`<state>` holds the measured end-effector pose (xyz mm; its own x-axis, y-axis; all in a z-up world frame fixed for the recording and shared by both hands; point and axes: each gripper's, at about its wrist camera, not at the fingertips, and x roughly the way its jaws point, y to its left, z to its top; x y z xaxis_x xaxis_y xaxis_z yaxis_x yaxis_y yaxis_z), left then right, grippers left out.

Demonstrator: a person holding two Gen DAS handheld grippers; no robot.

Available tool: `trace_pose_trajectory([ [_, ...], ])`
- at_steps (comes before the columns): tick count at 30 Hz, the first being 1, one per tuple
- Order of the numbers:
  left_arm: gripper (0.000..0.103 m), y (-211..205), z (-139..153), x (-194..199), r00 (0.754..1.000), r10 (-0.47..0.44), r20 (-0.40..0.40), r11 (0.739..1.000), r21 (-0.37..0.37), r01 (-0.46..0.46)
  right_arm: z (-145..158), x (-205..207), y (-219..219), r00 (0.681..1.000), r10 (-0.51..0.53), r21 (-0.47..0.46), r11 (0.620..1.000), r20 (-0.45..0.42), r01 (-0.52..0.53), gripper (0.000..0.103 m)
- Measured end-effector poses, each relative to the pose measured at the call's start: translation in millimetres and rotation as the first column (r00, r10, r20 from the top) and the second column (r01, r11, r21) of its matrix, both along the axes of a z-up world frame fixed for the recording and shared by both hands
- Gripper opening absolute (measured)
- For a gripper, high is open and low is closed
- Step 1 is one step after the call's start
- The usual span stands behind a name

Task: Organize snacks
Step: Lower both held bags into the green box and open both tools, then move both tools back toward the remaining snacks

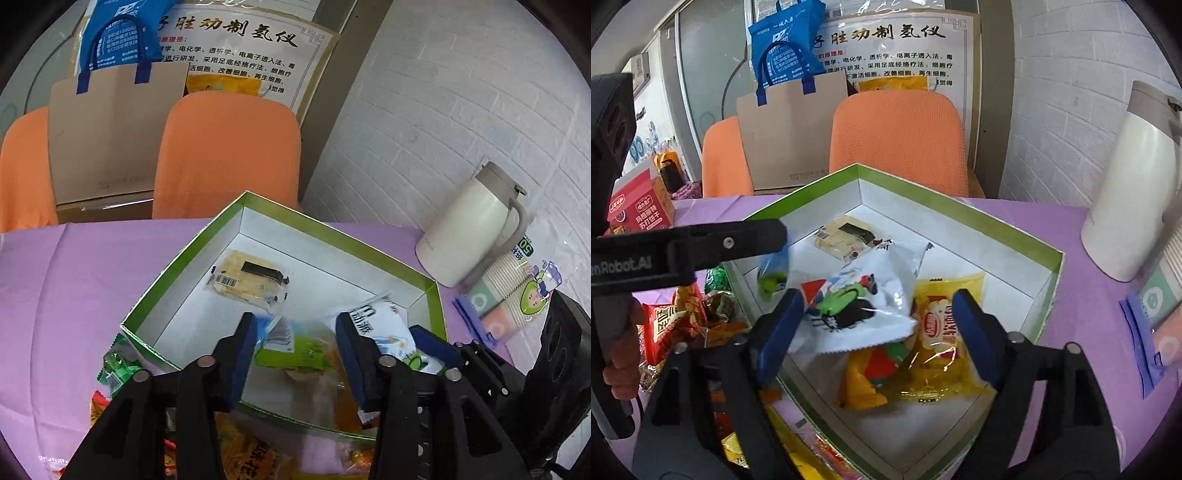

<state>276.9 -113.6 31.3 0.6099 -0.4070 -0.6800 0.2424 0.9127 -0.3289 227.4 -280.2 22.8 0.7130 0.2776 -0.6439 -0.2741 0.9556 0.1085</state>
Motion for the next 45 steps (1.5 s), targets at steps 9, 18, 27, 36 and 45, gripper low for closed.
trace_pose_trajectory([
  [9, 0.086, 22, 4, -13, 0.998, 0.056, 0.023, 0.998, 0.001, -0.056, 10, -18, -14, 0.999, -0.032, 0.020, 0.999, -0.014, 0.032, 0.099],
  [18, 0.086, 22, 33, -63, 0.998, 0.029, 0.050, 0.999, 0.021, -0.030, 46, -84, -21, 0.997, -0.021, 0.098, 0.995, 0.078, 0.013, 0.102],
  [27, 0.086, 34, 36, -151, 0.993, -0.011, 0.114, 1.000, 0.019, 0.009, 34, -154, -29, 0.992, -0.038, 0.180, 0.984, 0.118, 0.016, 0.102],
  [36, 0.086, 62, -18, -210, 0.999, -0.040, 0.015, 0.999, -0.016, 0.040, -9, -168, -9, 1.000, 0.003, 0.221, 0.975, 0.003, -0.004, 0.102],
  [45, 0.086, 99, -38, -230, 0.999, 0.034, -0.025, 0.999, -0.029, -0.035, -23, -139, 23, 0.998, -0.007, 0.191, 0.981, -0.064, 0.019, 0.101],
])
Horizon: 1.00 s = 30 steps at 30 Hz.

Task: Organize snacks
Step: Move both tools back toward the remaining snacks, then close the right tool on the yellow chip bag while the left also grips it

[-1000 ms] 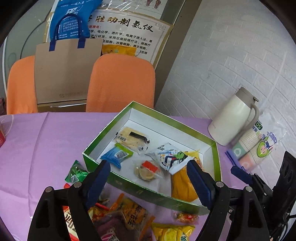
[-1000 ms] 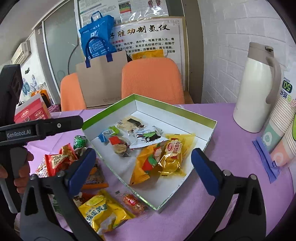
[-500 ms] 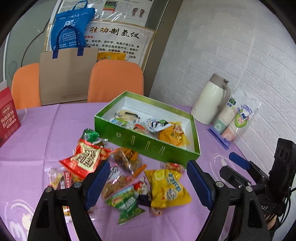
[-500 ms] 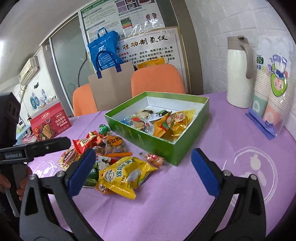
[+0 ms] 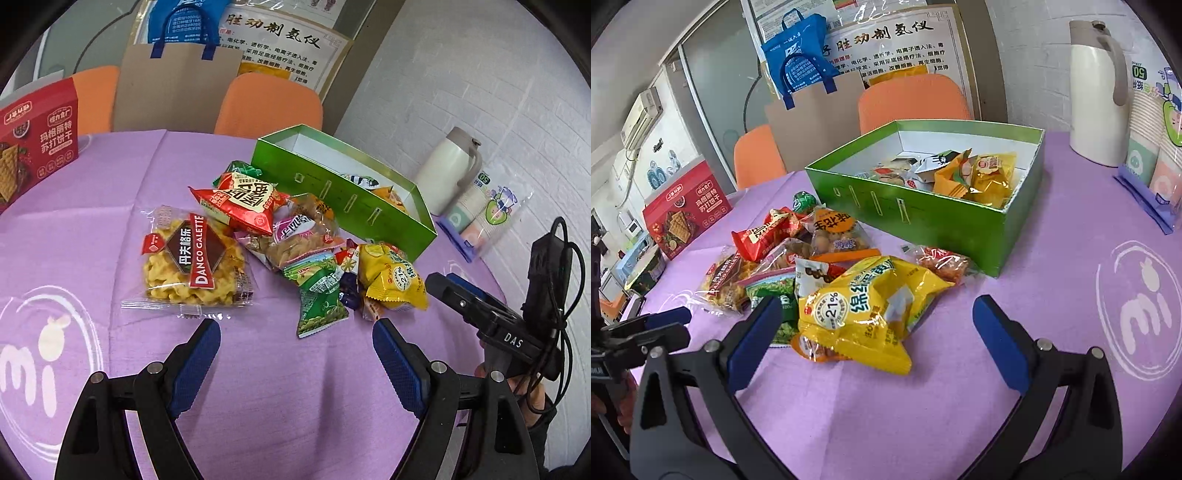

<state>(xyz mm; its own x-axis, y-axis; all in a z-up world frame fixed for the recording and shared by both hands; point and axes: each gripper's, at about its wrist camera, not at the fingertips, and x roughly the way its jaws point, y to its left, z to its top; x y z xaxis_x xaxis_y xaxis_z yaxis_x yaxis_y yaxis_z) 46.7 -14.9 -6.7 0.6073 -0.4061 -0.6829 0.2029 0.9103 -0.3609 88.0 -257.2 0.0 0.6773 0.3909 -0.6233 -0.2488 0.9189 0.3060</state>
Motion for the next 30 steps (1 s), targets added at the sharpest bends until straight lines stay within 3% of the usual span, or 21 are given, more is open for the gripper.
trace_pose_trajectory([
  [1, 0.086, 0, 0, 0, 1.000, -0.005, 0.004, 1.000, -0.003, 0.005, -2, 2, 2, 1.000, 0.006, 0.006, 1.000, -0.004, -0.006, 0.098],
  [2, 0.086, -2, 0, -1, 1.000, -0.013, 0.007, 1.000, -0.007, 0.013, -5, 4, 4, 1.000, 0.014, 0.010, 1.000, -0.017, -0.014, 0.083],
  [3, 0.086, -4, 0, -1, 1.000, -0.024, 0.008, 1.000, -0.012, 0.024, -9, 6, 5, 0.999, 0.034, 0.020, 0.999, -0.038, -0.033, 0.062],
  [5, 0.086, -9, 0, -2, 0.999, -0.049, 0.010, 0.999, -0.019, 0.049, -18, 3, 5, 0.993, 0.096, 0.047, 0.995, -0.075, -0.092, 0.042],
  [10, 0.086, -33, 2, 0, 0.990, -0.142, 0.008, 0.989, -0.031, 0.142, -24, -22, -10, 0.990, 0.120, 0.028, 0.993, -0.075, -0.118, 0.035],
  [14, 0.086, -62, 5, 4, 0.972, -0.233, 0.017, 0.971, -0.041, 0.234, -25, -38, -29, 0.993, 0.091, 0.025, 0.996, -0.074, -0.089, 0.035],
  [16, 0.085, -77, 6, 9, 0.958, -0.286, 0.022, 0.956, -0.056, 0.287, -25, -43, -35, 0.995, 0.070, 0.032, 0.997, -0.074, -0.067, 0.044],
  [18, 0.083, -91, 4, 19, 0.950, -0.311, 0.012, 0.949, -0.050, 0.311, -24, -47, -38, 0.996, 0.063, 0.061, 0.996, -0.061, -0.060, 0.060],
  [21, 0.075, -103, 0, 38, 0.945, -0.327, -0.018, 0.943, -0.070, 0.325, -17, -50, -39, 0.998, 0.056, 0.061, 0.997, -0.021, -0.055, 0.069],
  [30, 0.072, -111, -12, 72, 0.942, -0.322, -0.093, 0.943, -0.122, 0.310, -18, -33, -21, 0.997, 0.073, 0.016, 0.997, -0.014, -0.073, 0.072],
])
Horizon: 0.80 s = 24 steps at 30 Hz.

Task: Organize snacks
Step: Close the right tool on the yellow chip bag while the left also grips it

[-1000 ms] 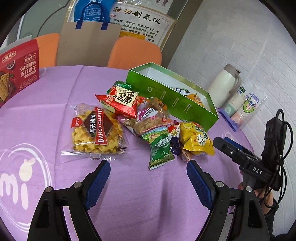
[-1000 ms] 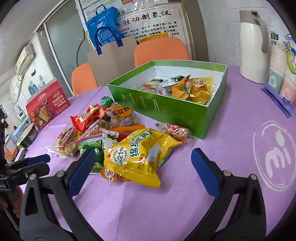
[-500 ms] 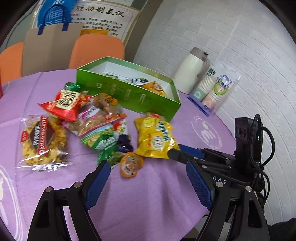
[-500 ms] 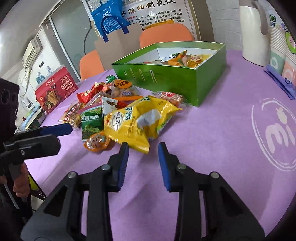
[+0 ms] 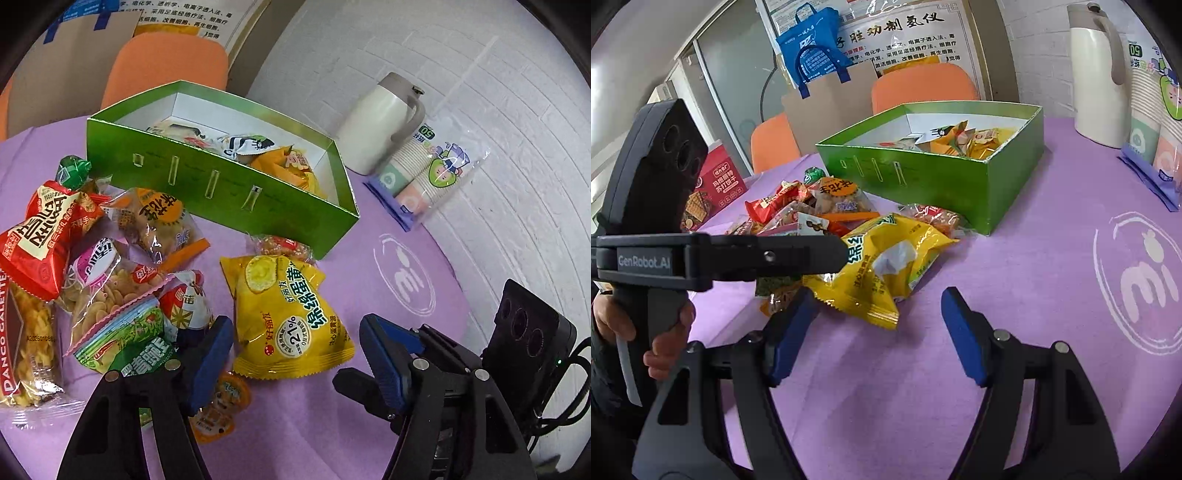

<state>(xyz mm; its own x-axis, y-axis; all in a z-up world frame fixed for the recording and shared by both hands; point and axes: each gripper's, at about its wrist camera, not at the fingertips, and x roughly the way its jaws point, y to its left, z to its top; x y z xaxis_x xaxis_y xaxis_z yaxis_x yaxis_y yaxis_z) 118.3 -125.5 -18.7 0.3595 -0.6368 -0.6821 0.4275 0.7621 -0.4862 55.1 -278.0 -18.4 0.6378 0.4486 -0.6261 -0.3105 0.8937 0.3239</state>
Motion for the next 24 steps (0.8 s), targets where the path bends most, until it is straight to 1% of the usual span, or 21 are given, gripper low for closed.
trace_pose_trajectory([
  [1, 0.071, 0, -2, 2, 1.000, -0.003, -0.005, 1.000, 0.006, 0.004, -1, 1, 2, 1.000, 0.000, -0.009, 1.000, -0.002, 0.000, 0.071],
  [3, 0.069, -1, -5, 4, 1.000, -0.006, -0.009, 1.000, 0.017, 0.006, -3, 5, 3, 1.000, 0.000, -0.016, 1.000, -0.014, -0.001, 0.064],
  [6, 0.063, -2, -5, 6, 1.000, -0.011, -0.009, 1.000, 0.014, 0.012, -4, 9, 6, 1.000, 0.008, -0.013, 1.000, -0.020, -0.009, 0.062],
  [8, 0.055, -4, -6, 6, 1.000, -0.012, -0.010, 1.000, 0.029, 0.013, -5, 11, 8, 1.000, 0.016, -0.020, 1.000, -0.023, -0.016, 0.061],
  [10, 0.053, -9, -6, 5, 1.000, -0.025, -0.004, 0.998, 0.059, 0.025, -6, 11, 9, 0.999, 0.024, -0.011, 1.000, -0.028, -0.025, 0.056],
  [12, 0.053, -17, -6, 4, 0.999, -0.047, 0.003, 0.996, 0.080, 0.047, -7, 10, 10, 0.999, 0.018, -0.020, 1.000, -0.035, -0.018, 0.055],
  [15, 0.051, -25, -8, 1, 0.998, -0.056, 0.030, 0.989, 0.137, 0.051, -7, 8, 10, 0.999, 0.017, -0.041, 0.999, -0.027, -0.018, 0.055],
  [17, 0.050, -25, -8, 0, 0.998, -0.060, 0.030, 0.989, 0.137, 0.056, -9, 9, 8, 0.999, 0.017, -0.027, 0.999, -0.033, -0.018, 0.055],
  [18, 0.049, -24, -9, 0, 0.998, -0.059, 0.028, 0.989, 0.135, 0.054, -9, 10, 8, 0.999, 0.019, -0.023, 1.000, -0.035, -0.020, 0.050],
  [19, 0.045, -24, -9, 1, 0.998, -0.057, 0.026, 0.990, 0.134, 0.053, -11, 11, 8, 0.999, 0.017, -0.030, 0.999, -0.036, -0.018, 0.050],
  [20, 0.037, -24, -9, 2, 0.998, -0.056, 0.024, 0.990, 0.131, 0.053, -12, 11, 8, 0.999, 0.014, -0.033, 0.999, -0.034, -0.015, 0.047],
  [23, 0.024, -24, -12, 3, 1.000, -0.008, 0.029, 0.991, 0.134, 0.004, -12, 11, 2, 0.999, -0.003, 0.002, 1.000, -0.053, 0.003, 0.041],
  [24, 0.022, -24, -11, 1, 0.999, -0.002, 0.037, 0.991, 0.131, -0.003, -8, 8, 2, 0.999, 0.000, 0.002, 1.000, -0.042, 0.000, 0.023],
])
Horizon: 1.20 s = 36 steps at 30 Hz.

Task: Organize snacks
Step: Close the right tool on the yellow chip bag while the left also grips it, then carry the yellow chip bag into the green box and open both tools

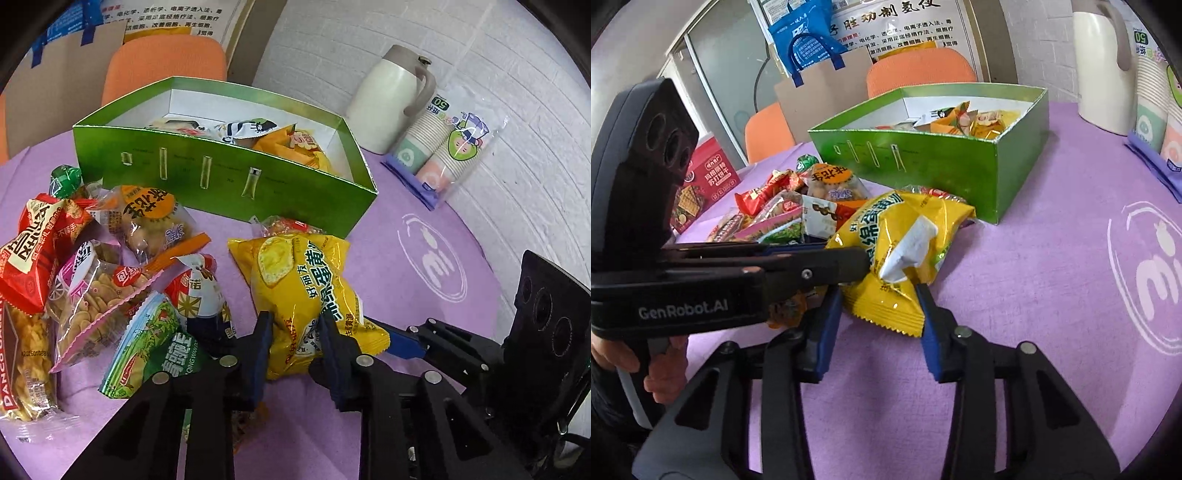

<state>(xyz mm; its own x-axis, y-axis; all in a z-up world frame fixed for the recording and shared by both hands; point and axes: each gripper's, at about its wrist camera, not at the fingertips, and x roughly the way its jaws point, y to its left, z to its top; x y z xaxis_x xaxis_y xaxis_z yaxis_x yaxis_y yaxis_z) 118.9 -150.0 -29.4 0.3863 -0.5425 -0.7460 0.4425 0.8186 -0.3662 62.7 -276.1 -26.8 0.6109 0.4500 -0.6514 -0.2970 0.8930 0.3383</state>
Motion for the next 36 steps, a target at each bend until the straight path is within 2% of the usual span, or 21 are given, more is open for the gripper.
trace_pose_trajectory([
  [1, 0.018, 2, 2, -3, 1.000, 0.002, 0.005, 1.000, -0.007, -0.002, 5, -3, -1, 1.000, 0.003, 0.005, 1.000, 0.017, -0.003, 0.013],
  [2, 0.013, 3, 4, -5, 1.000, 0.005, 0.005, 1.000, -0.019, -0.005, 10, -5, -3, 0.999, -0.012, -0.007, 1.000, 0.030, 0.013, 0.010],
  [5, 0.013, 7, 14, -9, 1.000, -0.004, 0.003, 0.998, -0.057, 0.004, 31, -7, -8, 0.996, -0.025, -0.007, 1.000, 0.090, 0.026, 0.010],
  [10, 0.012, 8, 49, -15, 0.995, 0.003, 0.102, 0.997, -0.077, 0.005, 58, -3, -9, 0.986, -0.014, -0.008, 1.000, 0.168, 0.016, 0.010],
  [15, 0.011, 16, 77, 2, 0.989, 0.017, 0.144, 0.991, -0.134, 0.002, 84, 15, -6, 0.971, -0.004, -0.008, 1.000, 0.238, 0.006, 0.010],
  [21, 0.011, 17, 110, 29, 0.977, 0.050, 0.208, 0.987, -0.158, -0.017, 106, 52, -5, 0.955, -0.008, 0.000, 1.000, 0.296, 0.009, 0.010],
  [27, 0.011, 18, 120, 74, 0.974, 0.096, 0.208, 0.983, -0.172, -0.060, 108, 90, 0, 0.953, -0.011, 0.017, 1.000, 0.302, 0.006, 0.010],
  [36, 0.011, 27, 104, 128, 0.969, 0.152, 0.194, 0.982, -0.145, -0.125, 86, 139, 14, 0.960, 0.003, 0.049, 0.999, 0.280, -0.017, 0.011],
])
